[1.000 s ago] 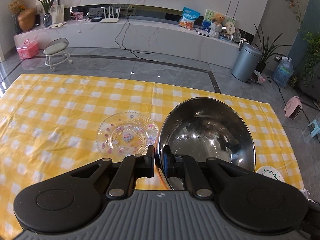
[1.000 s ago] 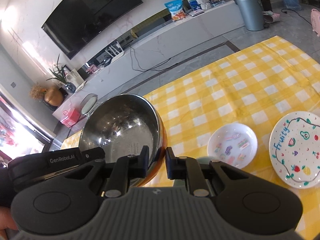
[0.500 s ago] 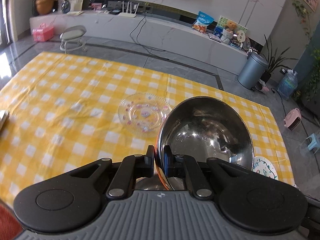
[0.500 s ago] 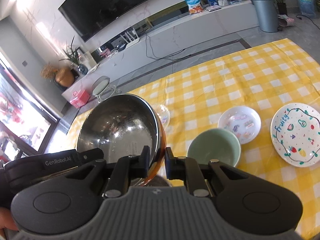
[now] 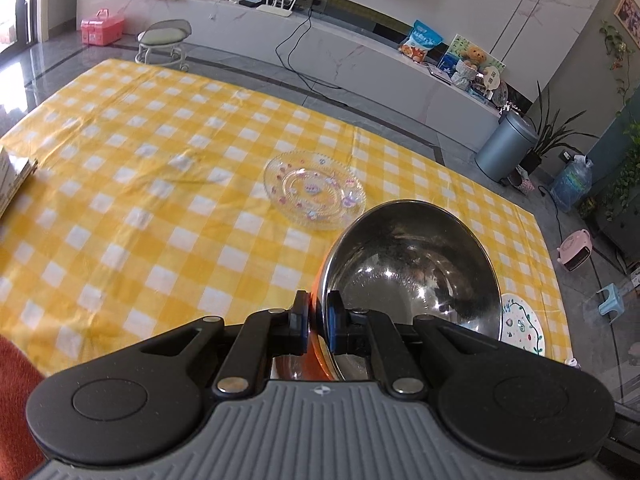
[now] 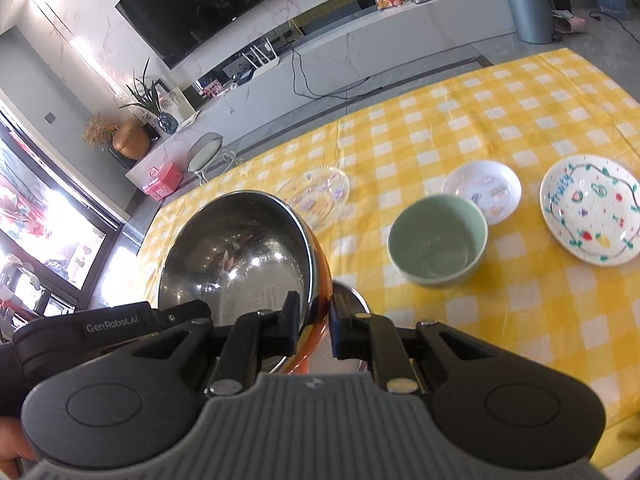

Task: Organize plates and bowls
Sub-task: 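Carry the orange steel bowl with the left tool and lower it into the blue bowl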

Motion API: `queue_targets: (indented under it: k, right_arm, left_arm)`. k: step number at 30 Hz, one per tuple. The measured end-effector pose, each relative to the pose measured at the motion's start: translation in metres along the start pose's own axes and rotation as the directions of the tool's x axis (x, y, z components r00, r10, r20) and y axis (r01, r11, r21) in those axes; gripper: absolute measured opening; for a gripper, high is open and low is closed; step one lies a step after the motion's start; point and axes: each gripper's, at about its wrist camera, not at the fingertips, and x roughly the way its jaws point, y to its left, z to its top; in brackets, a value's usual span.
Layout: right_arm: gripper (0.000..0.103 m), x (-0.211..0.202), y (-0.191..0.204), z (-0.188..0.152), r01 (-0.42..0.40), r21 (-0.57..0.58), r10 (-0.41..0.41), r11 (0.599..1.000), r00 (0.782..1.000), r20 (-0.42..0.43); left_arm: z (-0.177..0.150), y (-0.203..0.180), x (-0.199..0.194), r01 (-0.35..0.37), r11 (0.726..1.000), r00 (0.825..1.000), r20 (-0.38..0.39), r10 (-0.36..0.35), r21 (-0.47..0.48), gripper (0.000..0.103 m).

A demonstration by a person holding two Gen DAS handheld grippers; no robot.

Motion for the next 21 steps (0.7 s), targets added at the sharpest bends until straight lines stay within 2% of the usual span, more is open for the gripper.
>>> queue_targets:
  k: [10, 21]
  right_arm:
    - [0.013, 0.005, 0.002, -0.003, 0.019, 0.018, -0.018, 1.0, 1.0, -0.021]
    - [0.01, 0.024, -0.01, -0.005, 0.094, 0.024, -0.092, 0.995, 0.993, -0.07]
  left_arm:
    - [-0.01, 0.016, 0.013, 0.031, 0.999, 0.998, -0.057, -0.033, -0.04, 0.009]
    - [-0.021, 0.018, 0.036, 0.043, 0.998, 0.985, -0.165, -0.05, -0.045, 0.013]
